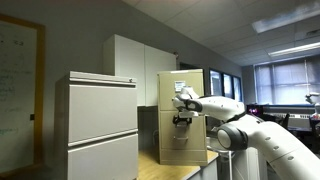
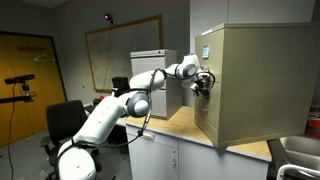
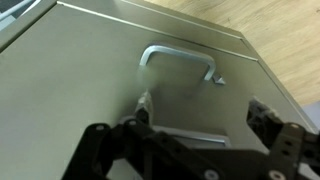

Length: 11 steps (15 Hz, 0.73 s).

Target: Close the lower drawer of the file cabinet

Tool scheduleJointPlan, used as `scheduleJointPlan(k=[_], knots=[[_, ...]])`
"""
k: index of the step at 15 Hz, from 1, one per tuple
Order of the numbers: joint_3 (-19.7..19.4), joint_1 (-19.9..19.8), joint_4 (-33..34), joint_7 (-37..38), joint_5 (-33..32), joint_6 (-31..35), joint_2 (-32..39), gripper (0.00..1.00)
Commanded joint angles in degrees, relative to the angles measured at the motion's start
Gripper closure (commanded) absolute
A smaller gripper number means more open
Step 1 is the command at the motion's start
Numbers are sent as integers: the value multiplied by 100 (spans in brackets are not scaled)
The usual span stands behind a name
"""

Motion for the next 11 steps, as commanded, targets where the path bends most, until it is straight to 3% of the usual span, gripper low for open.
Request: scheduleJointPlan(k=[1, 11], knots=[[-85, -274, 1069, 143, -211, 407, 704, 0], [-45, -199, 826, 878, -43, 137, 499, 0]])
